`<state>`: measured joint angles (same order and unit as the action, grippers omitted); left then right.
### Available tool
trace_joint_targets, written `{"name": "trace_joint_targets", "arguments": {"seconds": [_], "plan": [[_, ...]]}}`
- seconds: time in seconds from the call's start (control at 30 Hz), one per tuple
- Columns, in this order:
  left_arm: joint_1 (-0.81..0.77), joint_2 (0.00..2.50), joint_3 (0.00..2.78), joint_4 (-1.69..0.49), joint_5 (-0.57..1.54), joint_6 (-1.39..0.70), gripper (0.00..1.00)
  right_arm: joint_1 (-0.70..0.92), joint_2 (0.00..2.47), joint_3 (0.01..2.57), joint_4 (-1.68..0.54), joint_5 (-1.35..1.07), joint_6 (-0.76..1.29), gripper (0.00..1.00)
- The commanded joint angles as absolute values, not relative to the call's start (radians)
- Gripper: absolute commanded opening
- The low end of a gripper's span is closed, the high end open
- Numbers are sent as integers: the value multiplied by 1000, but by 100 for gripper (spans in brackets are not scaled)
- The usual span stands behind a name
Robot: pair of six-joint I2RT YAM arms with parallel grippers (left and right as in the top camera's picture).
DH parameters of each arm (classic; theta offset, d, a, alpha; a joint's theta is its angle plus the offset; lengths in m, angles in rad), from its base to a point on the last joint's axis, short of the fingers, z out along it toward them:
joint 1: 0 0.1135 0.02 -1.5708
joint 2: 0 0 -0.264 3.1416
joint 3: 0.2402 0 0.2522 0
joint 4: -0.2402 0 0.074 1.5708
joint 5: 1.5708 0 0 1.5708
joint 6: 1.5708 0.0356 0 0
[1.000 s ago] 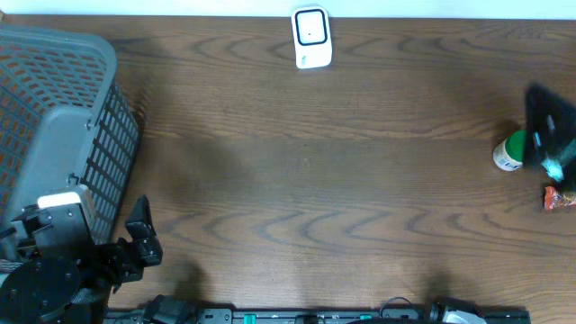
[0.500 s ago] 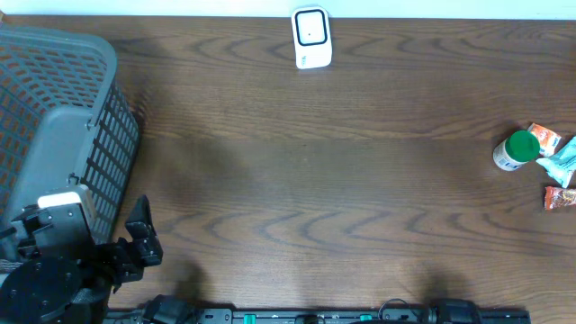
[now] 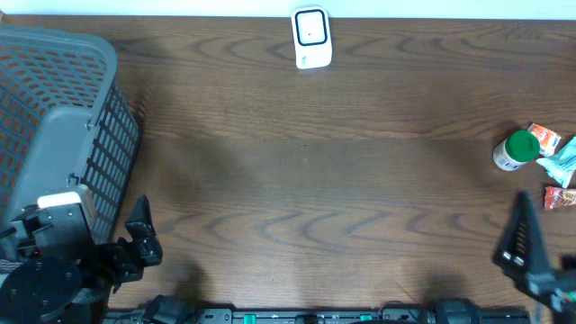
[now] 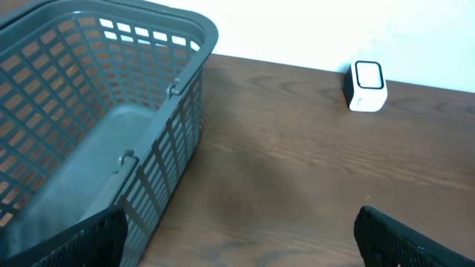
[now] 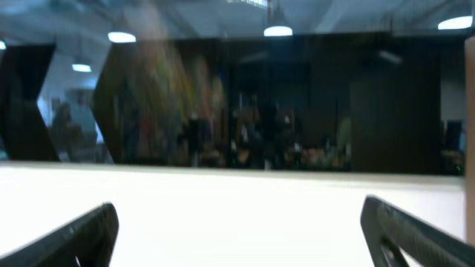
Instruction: Scan the item barcode
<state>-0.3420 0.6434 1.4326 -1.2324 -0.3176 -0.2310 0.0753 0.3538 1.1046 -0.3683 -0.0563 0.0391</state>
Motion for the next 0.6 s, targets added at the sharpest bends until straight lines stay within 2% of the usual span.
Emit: {"name": "trace_joint_targets", "arguments": {"seconds": [0.0, 0.43, 0.57], "plan": [[-337, 645, 1429, -1235, -327, -218, 98, 83, 274, 905, -264, -58, 28, 99], [-337, 645, 1429, -1235, -327, -218, 98, 82, 31, 318, 128, -57, 28, 99], [-337, 645, 1428, -1235, -327, -218, 98, 75, 6, 214, 186, -57, 28, 99]]}}
